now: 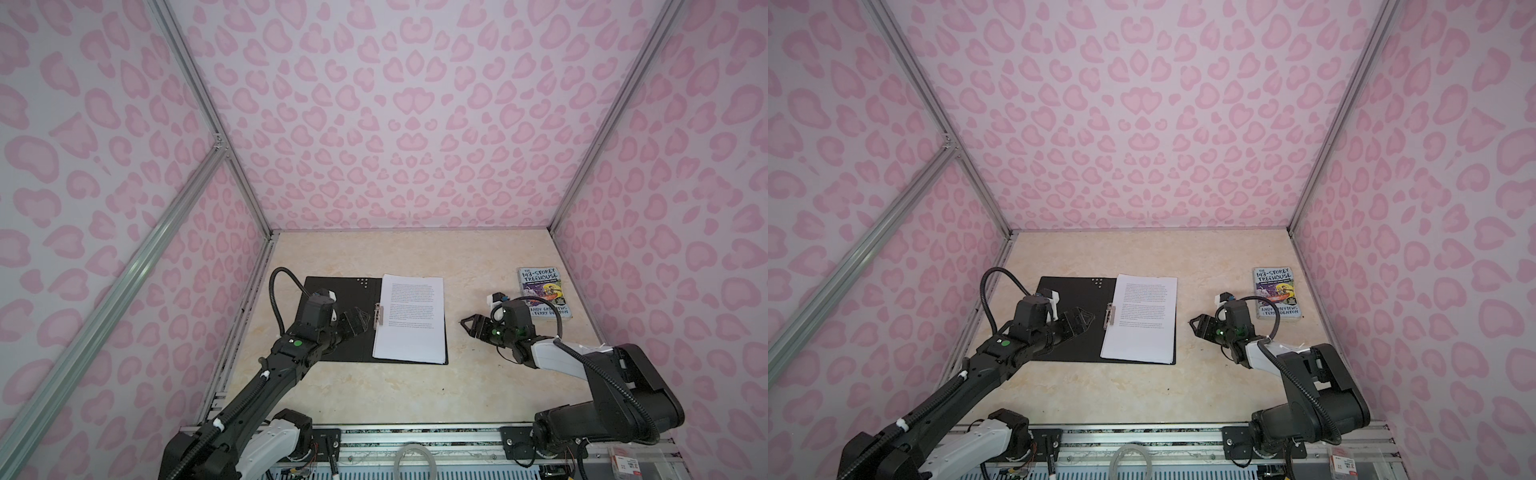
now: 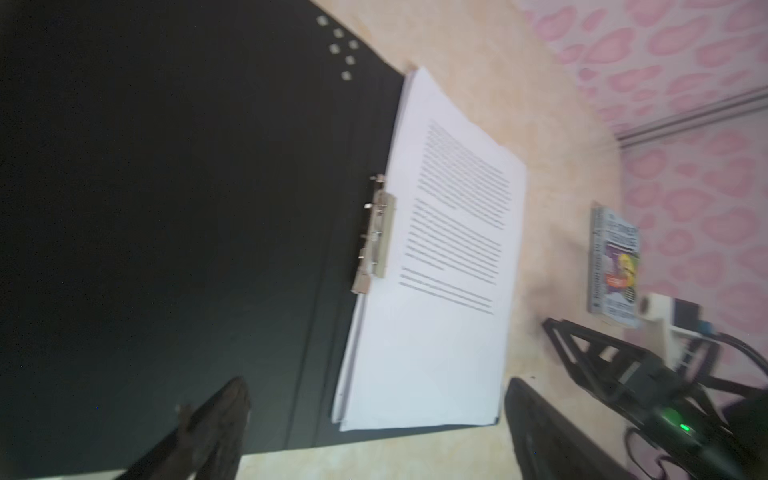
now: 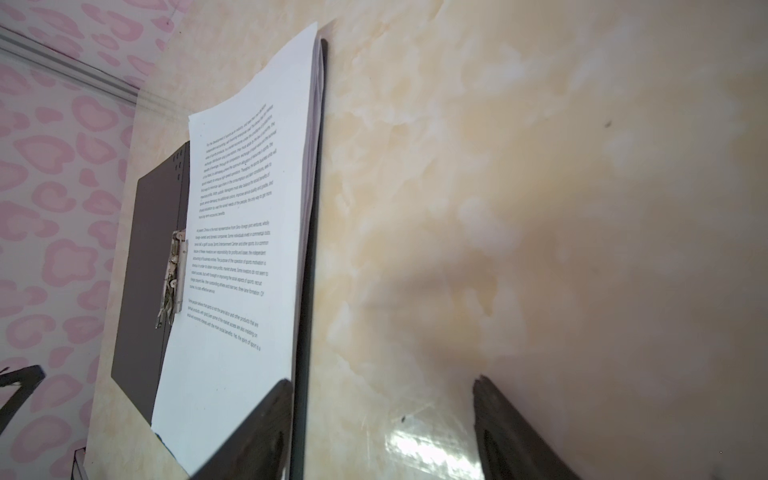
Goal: Put the files into the folder
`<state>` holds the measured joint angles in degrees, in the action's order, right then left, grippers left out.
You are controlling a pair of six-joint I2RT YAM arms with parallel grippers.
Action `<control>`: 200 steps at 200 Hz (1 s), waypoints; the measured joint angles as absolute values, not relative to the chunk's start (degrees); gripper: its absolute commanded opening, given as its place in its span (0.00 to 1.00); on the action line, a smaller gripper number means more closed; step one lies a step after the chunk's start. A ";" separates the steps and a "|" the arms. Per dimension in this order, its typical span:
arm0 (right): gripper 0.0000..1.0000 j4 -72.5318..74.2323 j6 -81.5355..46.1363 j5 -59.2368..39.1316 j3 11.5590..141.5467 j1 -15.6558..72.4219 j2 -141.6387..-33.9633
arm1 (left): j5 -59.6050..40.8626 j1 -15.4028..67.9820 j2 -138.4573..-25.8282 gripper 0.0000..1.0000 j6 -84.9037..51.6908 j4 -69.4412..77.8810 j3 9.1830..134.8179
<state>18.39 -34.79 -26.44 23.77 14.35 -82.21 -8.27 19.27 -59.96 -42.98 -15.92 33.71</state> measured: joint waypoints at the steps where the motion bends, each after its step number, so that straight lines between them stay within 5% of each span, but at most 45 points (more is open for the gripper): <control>1: 0.69 18.17 -34.74 -26.37 23.81 14.57 -82.13 | -8.21 19.25 -60.12 0.97 -42.87 -15.90 33.67; 80: 0.60 0.05 -29.36 -14.81 40.51 32.91 -79.79 | -12.32 19.16 -73.19 0.99 -37.91 -8.49 33.06; 200: 0.60 -5.48 -29.95 -13.21 43.13 27.68 -78.91 | -12.43 40.80 -98.52 1.00 -45.39 18.24 42.72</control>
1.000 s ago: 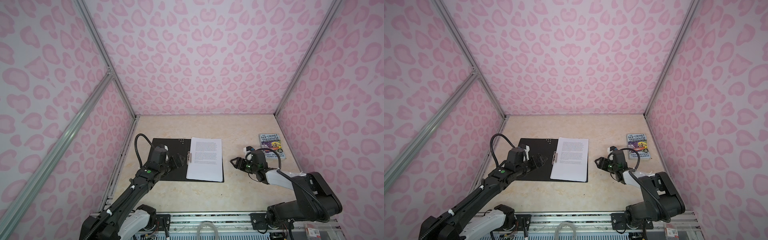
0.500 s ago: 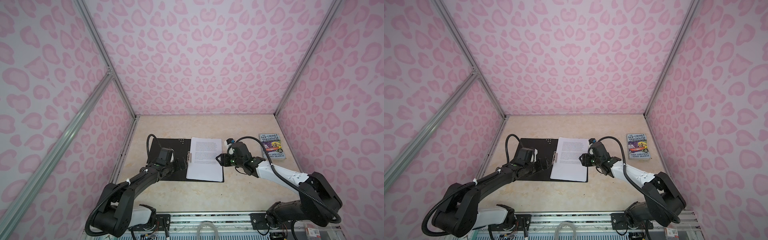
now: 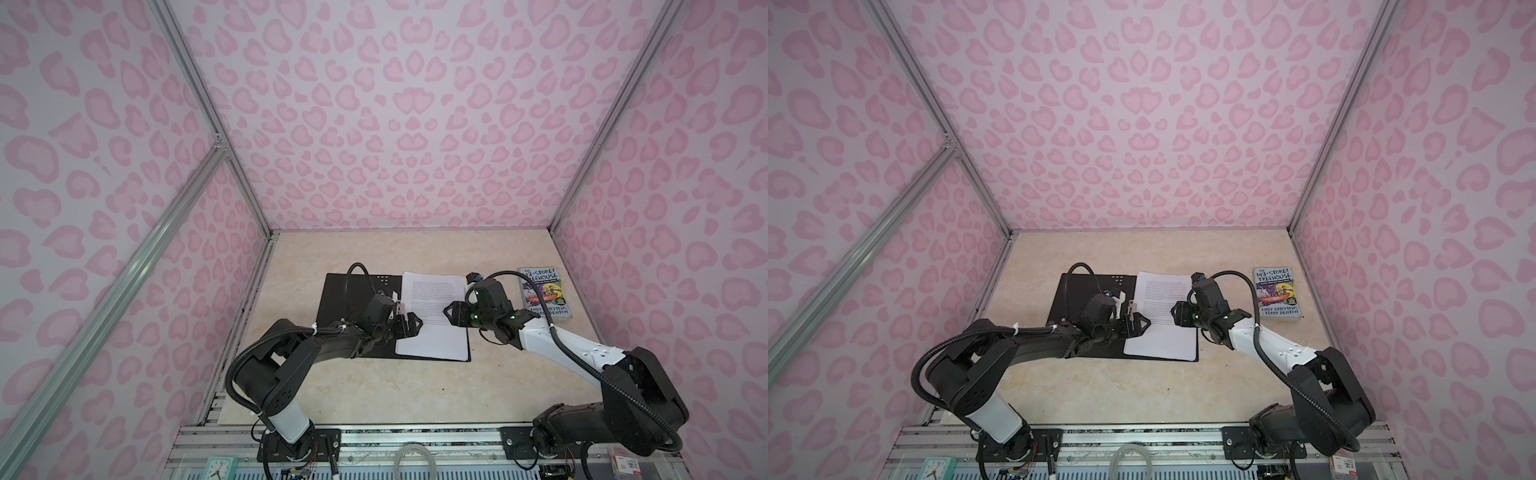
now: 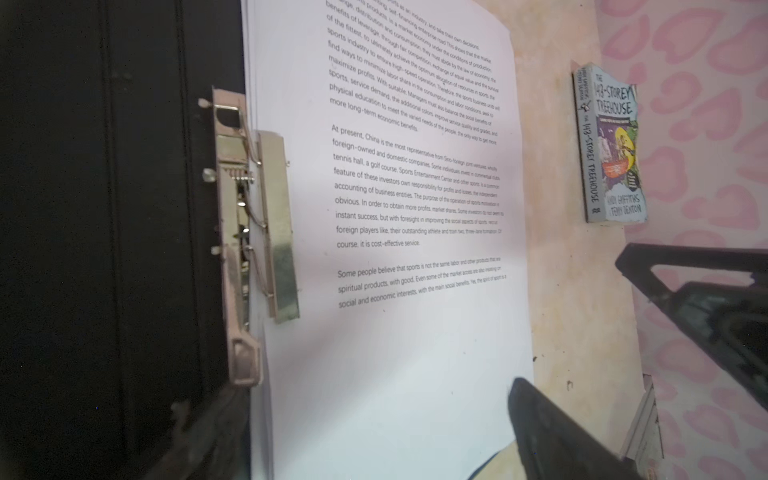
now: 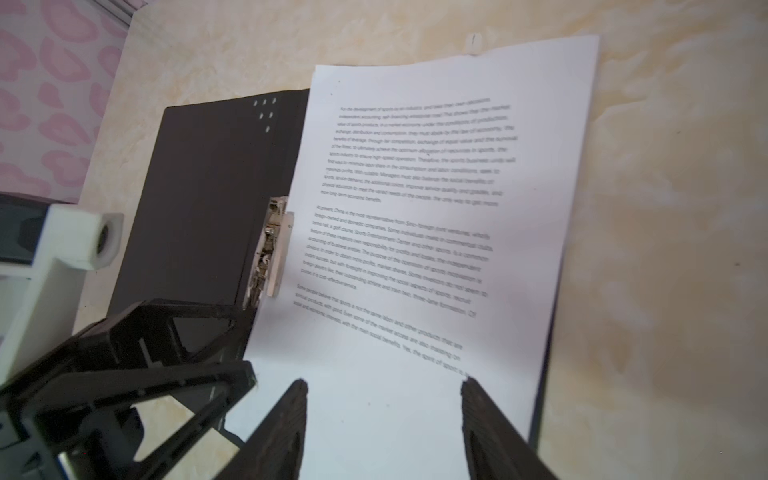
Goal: Put the files into the folder
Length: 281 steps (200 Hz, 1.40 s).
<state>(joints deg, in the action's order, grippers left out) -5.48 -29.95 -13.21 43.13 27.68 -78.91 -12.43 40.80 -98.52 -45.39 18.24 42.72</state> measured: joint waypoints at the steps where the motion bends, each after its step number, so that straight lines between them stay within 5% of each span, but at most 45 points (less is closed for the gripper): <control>1: 0.60 -5.54 -29.91 -13.21 43.13 27.64 -78.78 | -12.43 40.91 -98.67 1.00 -45.45 18.35 42.85; 60: 0.56 -8.67 -28.10 -11.99 43.09 25.58 -77.43 | -14.66 48.49 -104.60 0.99 -50.94 18.68 50.98; 178: 0.42 -8.32 -34.13 -6.35 56.75 34.89 -98.28 | -4.54 39.07 -56.55 0.97 -46.28 -2.72 27.46; 226: 0.26 -10.85 -38.48 -1.48 63.31 36.69 -105.32 | -2.46 35.88 -50.92 0.97 -43.68 -8.01 25.34; 281: 0.26 -13.52 -40.99 0.51 65.04 38.63 -107.72 | -2.15 34.09 -52.01 0.97 -42.22 -9.28 24.18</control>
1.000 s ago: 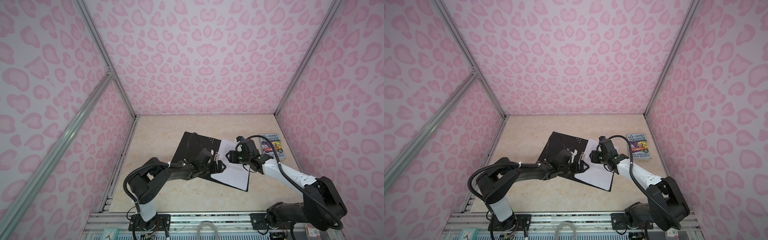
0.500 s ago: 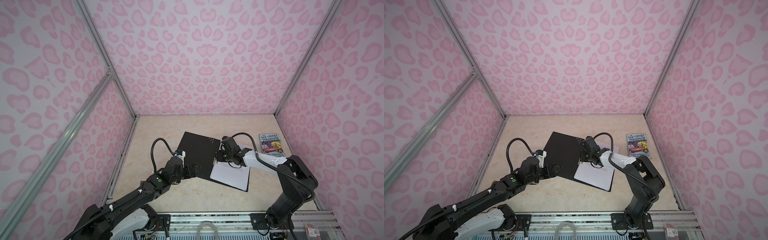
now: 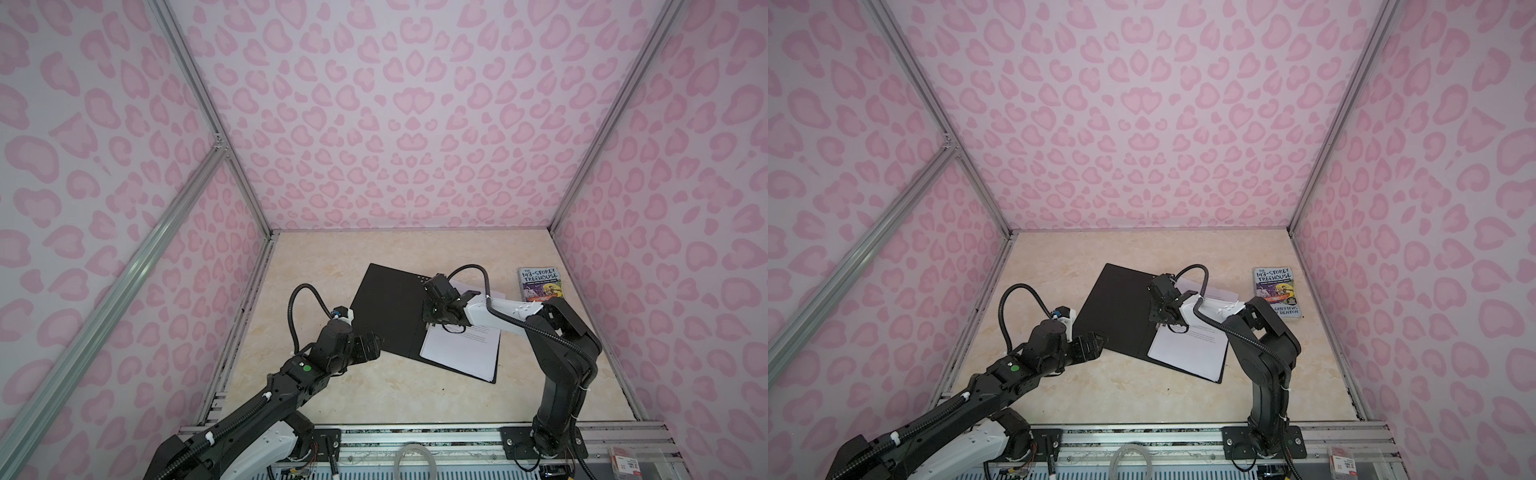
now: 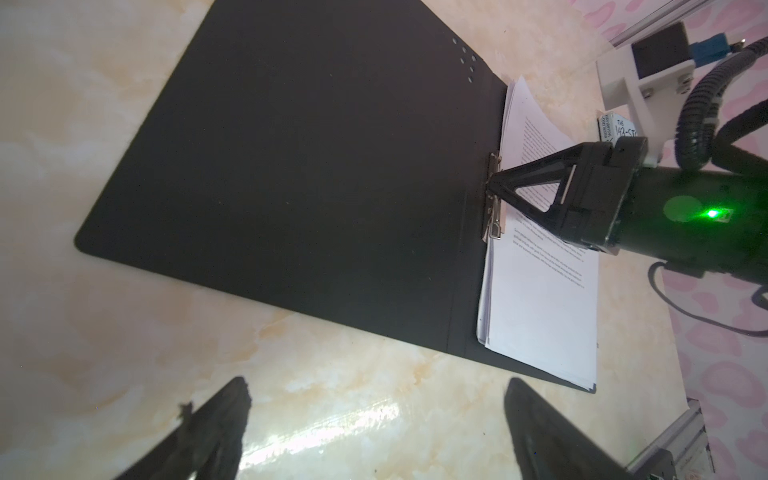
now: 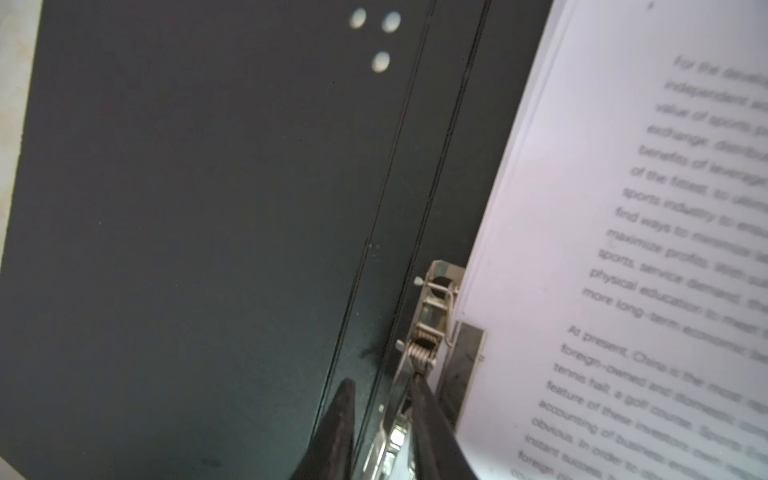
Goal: Put the files into the folder
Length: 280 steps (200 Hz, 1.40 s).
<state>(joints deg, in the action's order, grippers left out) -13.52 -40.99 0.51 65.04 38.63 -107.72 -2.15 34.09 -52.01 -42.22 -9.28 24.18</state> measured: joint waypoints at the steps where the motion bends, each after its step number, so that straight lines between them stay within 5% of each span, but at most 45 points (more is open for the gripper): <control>1: 0.26 -13.56 -40.99 0.58 65.08 38.63 -107.77 | -2.15 34.06 -52.07 0.97 -42.19 -9.28 24.18; 158: 0.04 -13.19 -42.52 -0.23 64.90 37.45 -107.98 | -3.64 31.51 -51.00 0.97 -50.11 -8.88 18.00; 280: 0.01 -10.37 -49.28 -5.56 61.14 33.58 -101.01 | -11.92 32.56 -43.99 0.97 -68.38 5.82 6.04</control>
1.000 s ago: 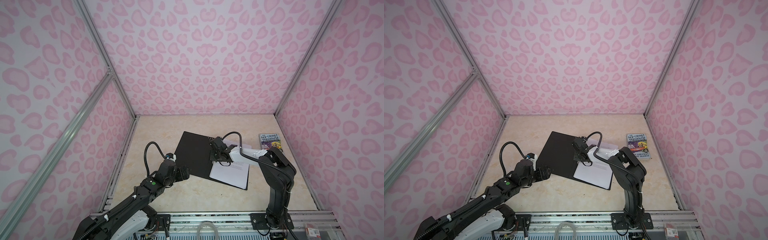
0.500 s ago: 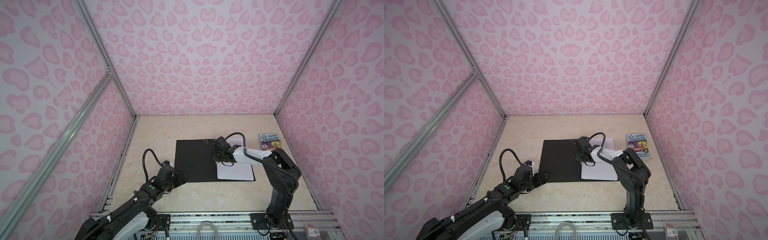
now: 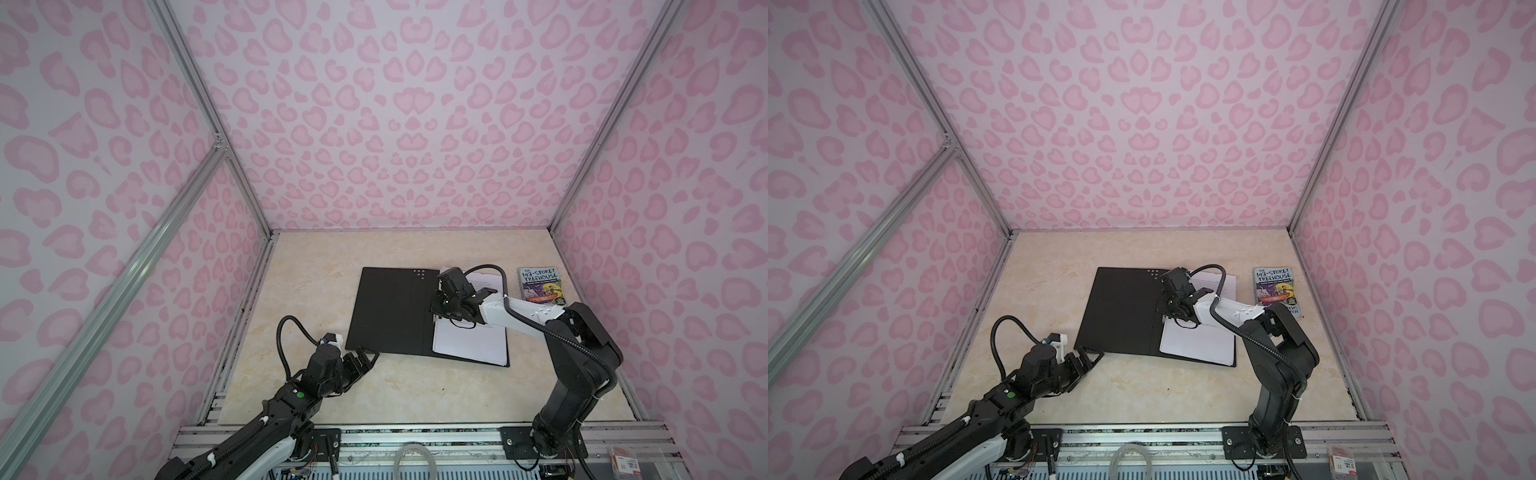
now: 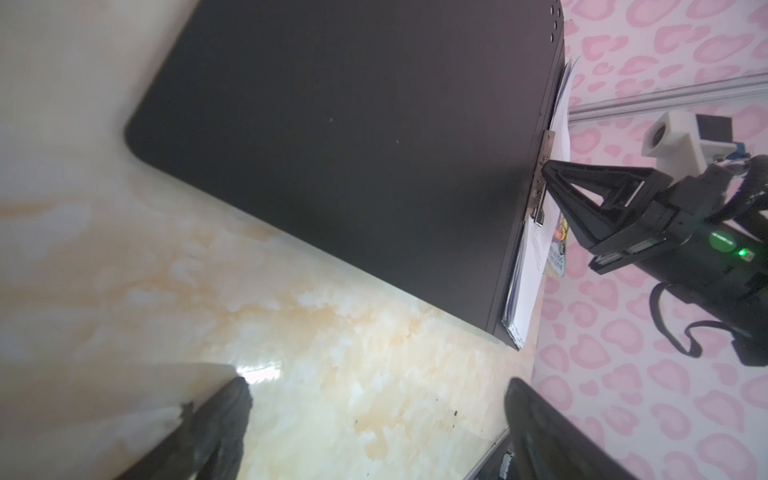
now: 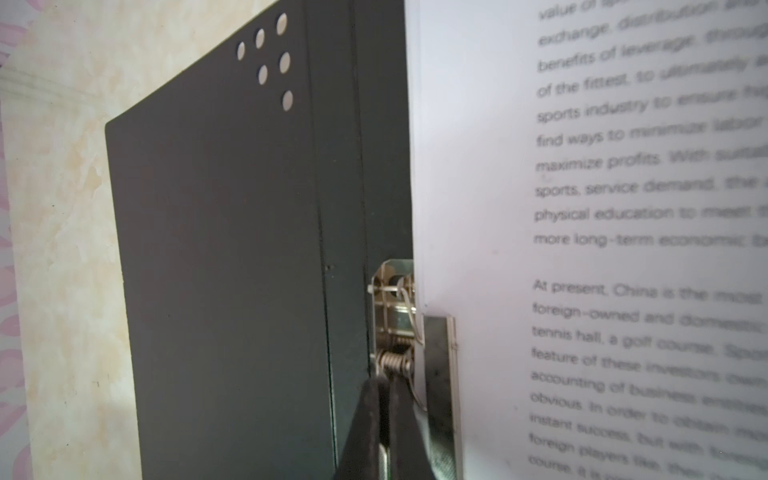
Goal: Put the files into the folder
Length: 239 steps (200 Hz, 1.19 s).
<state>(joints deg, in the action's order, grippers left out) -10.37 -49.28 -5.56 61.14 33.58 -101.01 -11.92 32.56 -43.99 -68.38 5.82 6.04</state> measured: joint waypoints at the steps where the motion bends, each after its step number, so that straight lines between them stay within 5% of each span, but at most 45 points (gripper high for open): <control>1: 0.01 -10.37 -49.34 -5.67 61.12 33.58 -101.01 | -11.90 32.60 -44.12 0.97 -68.49 6.00 6.02; 151: 0.00 -8.01 -49.93 -10.15 58.81 32.99 -101.01 | -2.17 34.24 -71.66 0.97 -75.20 45.15 4.78; 239: 0.04 -6.83 -47.11 -11.75 58.78 34.30 -104.57 | 0.93 34.68 -46.24 0.97 -61.12 33.10 9.37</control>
<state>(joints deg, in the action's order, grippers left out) -6.83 -47.11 -11.75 58.78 34.30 -104.57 0.93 34.68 -46.24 -61.12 33.10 9.37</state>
